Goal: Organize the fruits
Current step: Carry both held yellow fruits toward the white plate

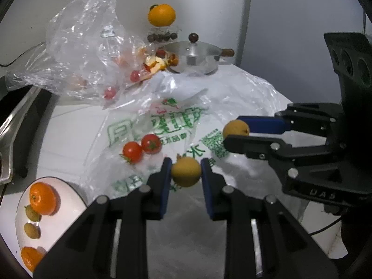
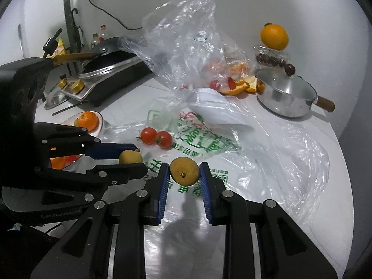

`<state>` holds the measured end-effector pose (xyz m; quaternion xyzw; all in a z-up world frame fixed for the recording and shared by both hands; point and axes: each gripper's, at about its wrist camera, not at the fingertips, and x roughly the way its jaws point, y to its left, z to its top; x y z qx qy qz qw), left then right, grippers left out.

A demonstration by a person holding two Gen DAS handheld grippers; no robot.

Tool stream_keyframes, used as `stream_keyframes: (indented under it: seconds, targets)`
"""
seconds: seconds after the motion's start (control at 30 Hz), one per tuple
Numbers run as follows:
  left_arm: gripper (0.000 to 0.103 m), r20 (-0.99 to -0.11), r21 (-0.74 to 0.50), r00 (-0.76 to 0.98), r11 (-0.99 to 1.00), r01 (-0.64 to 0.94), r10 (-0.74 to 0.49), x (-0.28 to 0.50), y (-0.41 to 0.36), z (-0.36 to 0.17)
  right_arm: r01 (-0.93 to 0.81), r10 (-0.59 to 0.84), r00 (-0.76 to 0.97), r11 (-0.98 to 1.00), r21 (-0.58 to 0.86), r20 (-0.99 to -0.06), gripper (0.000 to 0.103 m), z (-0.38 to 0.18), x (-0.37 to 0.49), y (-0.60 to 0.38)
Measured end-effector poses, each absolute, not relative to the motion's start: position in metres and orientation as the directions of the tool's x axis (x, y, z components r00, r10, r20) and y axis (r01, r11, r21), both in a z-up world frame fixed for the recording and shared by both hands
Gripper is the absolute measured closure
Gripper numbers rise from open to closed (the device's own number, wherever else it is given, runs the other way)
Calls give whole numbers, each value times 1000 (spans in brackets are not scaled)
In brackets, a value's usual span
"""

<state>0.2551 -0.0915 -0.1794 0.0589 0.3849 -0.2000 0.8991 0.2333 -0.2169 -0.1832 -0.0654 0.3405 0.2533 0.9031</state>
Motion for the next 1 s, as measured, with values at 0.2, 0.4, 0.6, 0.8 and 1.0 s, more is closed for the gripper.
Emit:
stream_keyframes:
  seconds: [0.2, 0.4, 0.6, 0.8, 1.0]
  targets:
    - [77, -702, -56, 639, 919, 389, -313, 246, -80, -173, -516, 413, 642, 856, 35, -646, 75, -177, 226, -205]
    - [77, -687, -64, 658, 927, 369, -309, 235, -63, -166, -535, 418, 641, 845, 15, -644, 75, -170, 219, -188]
    - [77, -675, -73, 677, 940, 334, -293, 225, -41, -164, -558, 427, 637, 830, -2, -642, 75, -165, 211, -171]
    - [77, -669, -68, 692, 949, 307, -272, 214, -23, -162, -578, 439, 632, 816, -10, -639, 75, -161, 203, -156]
    - [77, -658, -83, 711, 963, 258, -247, 206, 3, -162, -599, 443, 619, 801, -24, -649, 75, -162, 197, -139]
